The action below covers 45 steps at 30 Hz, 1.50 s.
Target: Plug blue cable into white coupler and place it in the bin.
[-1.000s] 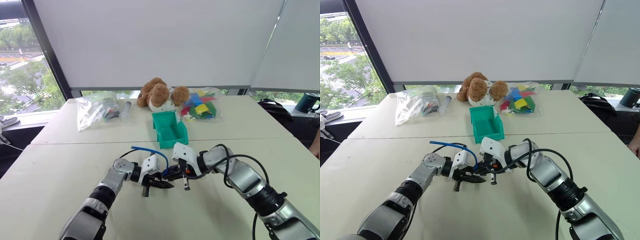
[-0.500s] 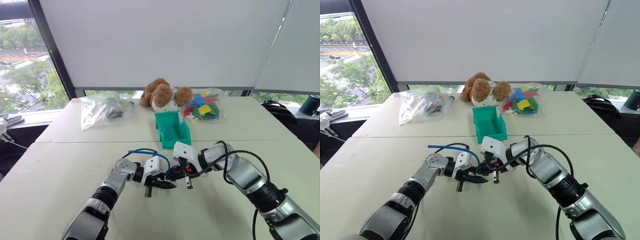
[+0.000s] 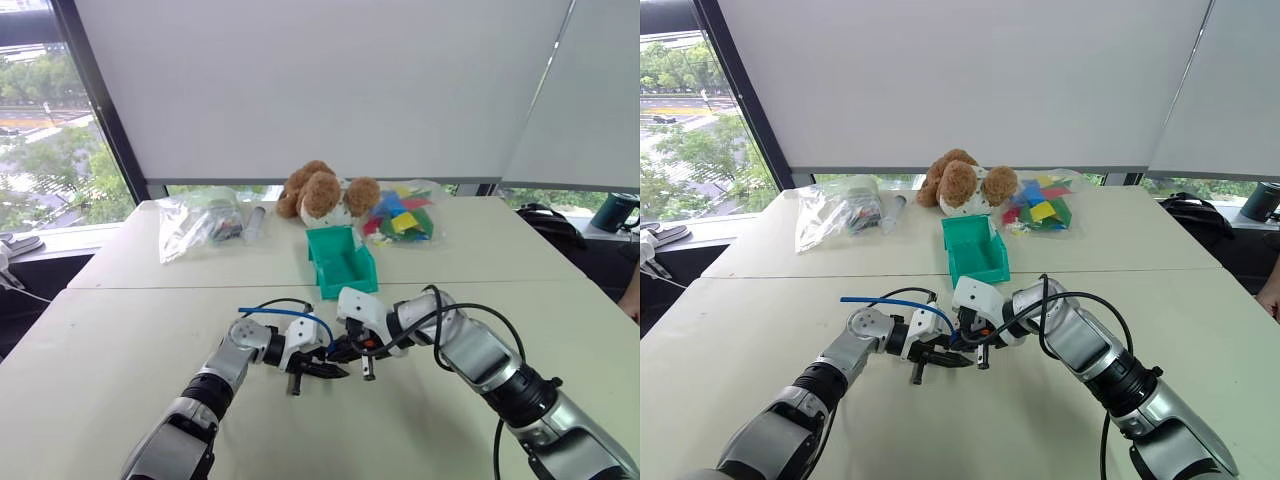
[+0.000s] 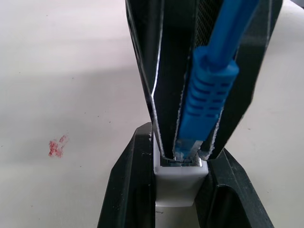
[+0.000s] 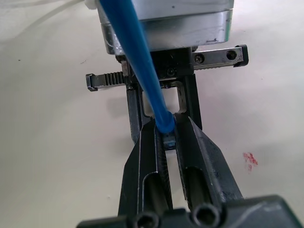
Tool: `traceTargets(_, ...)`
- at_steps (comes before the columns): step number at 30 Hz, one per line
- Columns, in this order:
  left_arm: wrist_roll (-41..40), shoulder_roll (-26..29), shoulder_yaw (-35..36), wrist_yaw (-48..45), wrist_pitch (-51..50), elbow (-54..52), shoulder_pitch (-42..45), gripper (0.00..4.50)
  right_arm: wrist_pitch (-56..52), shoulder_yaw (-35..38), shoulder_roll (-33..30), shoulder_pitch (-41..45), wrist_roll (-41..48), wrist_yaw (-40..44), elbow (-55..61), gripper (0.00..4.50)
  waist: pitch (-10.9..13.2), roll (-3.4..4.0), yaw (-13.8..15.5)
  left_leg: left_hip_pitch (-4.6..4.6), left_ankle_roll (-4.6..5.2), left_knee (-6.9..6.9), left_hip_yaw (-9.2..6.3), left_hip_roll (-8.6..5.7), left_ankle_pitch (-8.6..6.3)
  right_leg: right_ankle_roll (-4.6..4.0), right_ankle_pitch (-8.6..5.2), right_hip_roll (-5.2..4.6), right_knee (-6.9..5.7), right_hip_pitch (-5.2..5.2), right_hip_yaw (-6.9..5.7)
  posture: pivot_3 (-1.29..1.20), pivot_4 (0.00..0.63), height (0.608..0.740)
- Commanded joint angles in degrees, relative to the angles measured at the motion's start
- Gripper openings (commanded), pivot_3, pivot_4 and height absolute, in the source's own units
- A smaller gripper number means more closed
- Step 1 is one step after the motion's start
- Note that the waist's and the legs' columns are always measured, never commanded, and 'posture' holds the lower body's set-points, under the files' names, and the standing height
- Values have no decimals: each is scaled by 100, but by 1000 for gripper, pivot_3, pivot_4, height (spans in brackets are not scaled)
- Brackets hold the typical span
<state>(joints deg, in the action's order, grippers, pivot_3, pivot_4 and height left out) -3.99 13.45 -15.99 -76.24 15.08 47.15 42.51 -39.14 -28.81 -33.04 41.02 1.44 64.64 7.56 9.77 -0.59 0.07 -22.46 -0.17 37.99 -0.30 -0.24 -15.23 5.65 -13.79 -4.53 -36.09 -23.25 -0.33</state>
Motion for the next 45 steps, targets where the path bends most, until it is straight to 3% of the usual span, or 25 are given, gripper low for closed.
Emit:
traceTargets(1,-10,-39,77,69,-6,-110,27,422,-207,-575,148,-346,-10,184,-319,0,-11,-2,-22,1,0,-1,-1,1,0,-1,-1,0,0,0,0,0,150,740)
traceTargets(19,-41,3,86,107,-15,-353,-180,422,-153,-887,569,-523,-247,364,-1418,0,-198,-26,-106,24,16,-18,-4,8,-11,-22,-13,2,1,12,0,0,150,740)
traceTargets(29,-78,170,155,173,-79,-677,-451,422,-37,-952,732,-512,-389,420,-1827,0,-221,-33,-117,111,24,-100,-1,19,-16,-65,-45,3,4,52,2,0,150,740)
traceTargets(45,-43,64,144,238,-100,-582,-357,422,182,-1022,802,-481,-611,526,-2130,0,-244,-22,-121,116,25,-104,-5,36,-18,-77,-52,13,4,53,-2,0,150,740)
